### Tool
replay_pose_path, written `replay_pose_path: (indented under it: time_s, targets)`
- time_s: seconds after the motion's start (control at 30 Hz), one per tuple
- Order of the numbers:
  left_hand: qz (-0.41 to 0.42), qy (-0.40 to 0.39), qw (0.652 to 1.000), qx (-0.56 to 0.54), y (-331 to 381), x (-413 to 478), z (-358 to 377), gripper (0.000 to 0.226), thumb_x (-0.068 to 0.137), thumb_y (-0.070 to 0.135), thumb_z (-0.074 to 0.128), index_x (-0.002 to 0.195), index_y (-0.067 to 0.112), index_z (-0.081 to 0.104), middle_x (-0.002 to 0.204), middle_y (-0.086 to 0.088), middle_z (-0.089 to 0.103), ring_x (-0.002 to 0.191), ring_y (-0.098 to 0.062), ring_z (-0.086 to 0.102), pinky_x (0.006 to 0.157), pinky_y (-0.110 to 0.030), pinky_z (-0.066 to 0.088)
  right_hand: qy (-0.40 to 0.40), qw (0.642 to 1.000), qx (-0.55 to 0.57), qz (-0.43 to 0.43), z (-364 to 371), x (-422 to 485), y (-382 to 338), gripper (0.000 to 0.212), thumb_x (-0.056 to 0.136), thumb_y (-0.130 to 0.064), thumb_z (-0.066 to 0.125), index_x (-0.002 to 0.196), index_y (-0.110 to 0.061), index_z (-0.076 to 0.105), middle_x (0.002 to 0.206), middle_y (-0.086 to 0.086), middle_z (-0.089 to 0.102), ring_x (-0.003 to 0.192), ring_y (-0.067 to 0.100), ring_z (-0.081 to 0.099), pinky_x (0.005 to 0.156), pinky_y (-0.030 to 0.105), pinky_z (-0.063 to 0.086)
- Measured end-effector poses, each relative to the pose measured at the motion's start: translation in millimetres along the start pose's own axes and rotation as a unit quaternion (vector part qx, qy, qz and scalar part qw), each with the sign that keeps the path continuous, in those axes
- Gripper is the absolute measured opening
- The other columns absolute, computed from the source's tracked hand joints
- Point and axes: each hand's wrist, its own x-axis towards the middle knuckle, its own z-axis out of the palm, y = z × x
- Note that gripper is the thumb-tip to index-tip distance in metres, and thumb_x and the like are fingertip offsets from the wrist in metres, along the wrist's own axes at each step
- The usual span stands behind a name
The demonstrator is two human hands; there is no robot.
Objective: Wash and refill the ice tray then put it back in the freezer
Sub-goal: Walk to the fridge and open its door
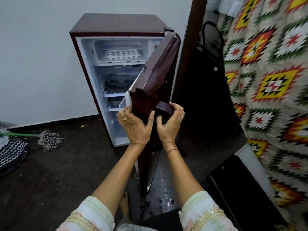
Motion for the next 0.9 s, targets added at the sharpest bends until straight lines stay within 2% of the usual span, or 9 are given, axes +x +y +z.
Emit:
replay_pose_path:
  time_s: [0.1, 0.23, 0.3, 0.4, 0.5, 0.63, 0.73, 0.83, 0.9]
  targets:
    - [0.039, -0.005, 0.998, -0.049, 10, -4, 9, 0.067, 0.078, 0.062, 0.059, 0.114, 0.013, 0.031, 0.118, -0.004, 0.027, 0.111, -0.027, 0.035, 0.092, -0.042, 0.044, 0.022, 1.0, -0.016, -0.013, -16, 3, 0, 0.049, 0.081, -0.032, 0.051, 0.125, -0.01, 0.049, 0.127, 0.007, 0.041, 0.119, 0.021, 0.036, 0.101, 0.042, 0.037]
    - [0.051, -0.051, 0.981, -0.181, 38, -15, 14, 0.076, 0.076, 0.037, 0.073, 0.127, 0.014, 0.022, 0.141, -0.024, 0.021, 0.129, -0.033, 0.037, 0.098, -0.013, 0.039, 0.038, 0.995, -0.066, -0.057, -33, 11, -6, 0.051, 0.094, -0.044, 0.033, 0.132, -0.014, 0.046, 0.136, 0.009, 0.041, 0.131, 0.023, 0.033, 0.11, 0.056, 0.023]
    - [0.081, -0.074, 0.975, -0.194, 44, -21, 19, 0.057, 0.08, 0.035, 0.07, 0.115, 0.022, 0.027, 0.146, -0.03, 0.02, 0.136, -0.04, 0.03, 0.105, -0.033, 0.041, 0.035, 0.994, -0.074, -0.078, -42, 14, -7, 0.057, 0.096, -0.051, 0.025, 0.134, -0.013, 0.045, 0.14, 0.008, 0.038, 0.134, 0.024, 0.03, 0.112, 0.055, 0.02]
    - [0.135, -0.115, 0.968, -0.179, 36, -33, 31, 0.053, 0.088, 0.043, 0.059, 0.117, 0.012, 0.028, 0.157, -0.01, 0.01, 0.142, -0.043, 0.015, 0.106, -0.062, 0.03, 0.039, 0.995, -0.027, -0.084, -55, 19, -8, 0.064, 0.095, -0.055, 0.027, 0.137, -0.008, 0.04, 0.144, 0.012, 0.035, 0.136, 0.025, 0.028, 0.11, 0.05, 0.029]
    - [0.164, -0.121, 0.967, -0.155, 42, -40, 34, 0.054, 0.089, 0.053, 0.05, 0.117, 0.01, 0.032, 0.155, -0.008, 0.023, 0.142, -0.035, 0.018, 0.114, -0.06, 0.015, 0.049, 0.993, -0.011, -0.103, -64, 28, -17, 0.065, 0.094, -0.051, 0.037, 0.139, -0.005, 0.034, 0.144, 0.015, 0.034, 0.135, 0.027, 0.032, 0.108, 0.049, 0.033]
    - [0.218, -0.106, 0.963, -0.116, 64, -24, 40, 0.049, 0.09, 0.048, 0.041, 0.123, 0.012, 0.035, 0.128, 0.0, 0.04, 0.113, -0.024, 0.038, 0.097, -0.058, 0.036, 0.108, 0.986, -0.059, -0.111, -68, 44, -30, 0.051, 0.09, -0.036, 0.053, 0.129, -0.004, 0.048, 0.136, 0.015, 0.044, 0.129, 0.03, 0.039, 0.106, 0.047, 0.035]
    - [0.27, -0.125, 0.953, -0.056, 83, -8, 53, 0.052, 0.094, 0.048, 0.029, 0.131, 0.012, 0.035, 0.114, 0.005, 0.04, 0.094, -0.021, 0.038, 0.089, -0.046, 0.035, 0.176, 0.972, -0.129, -0.084, -77, 56, -29, 0.035, 0.086, -0.03, 0.059, 0.114, -0.009, 0.061, 0.127, 0.011, 0.052, 0.124, 0.029, 0.043, 0.106, 0.039, 0.034]
    - [0.315, -0.157, 0.936, -0.029, 95, -3, 74, 0.054, 0.088, 0.044, 0.04, 0.134, 0.015, 0.039, 0.114, 0.002, 0.04, 0.097, -0.021, 0.04, 0.088, -0.041, 0.033, 0.216, 0.962, -0.154, -0.065, -91, 72, -12, 0.024, 0.086, -0.023, 0.064, 0.104, -0.007, 0.063, 0.121, 0.011, 0.055, 0.123, 0.03, 0.044, 0.103, 0.043, 0.037]
    - [0.331, -0.159, 0.928, -0.061, 107, -1, 89, 0.049, 0.089, 0.042, 0.042, 0.131, 0.017, 0.04, 0.124, -0.005, 0.037, 0.111, -0.025, 0.041, 0.094, -0.045, 0.037, 0.219, 0.963, -0.142, -0.065, -103, 82, 0, 0.019, 0.087, -0.02, 0.062, 0.1, -0.006, 0.061, 0.12, 0.011, 0.054, 0.123, 0.031, 0.043, 0.102, 0.046, 0.037]
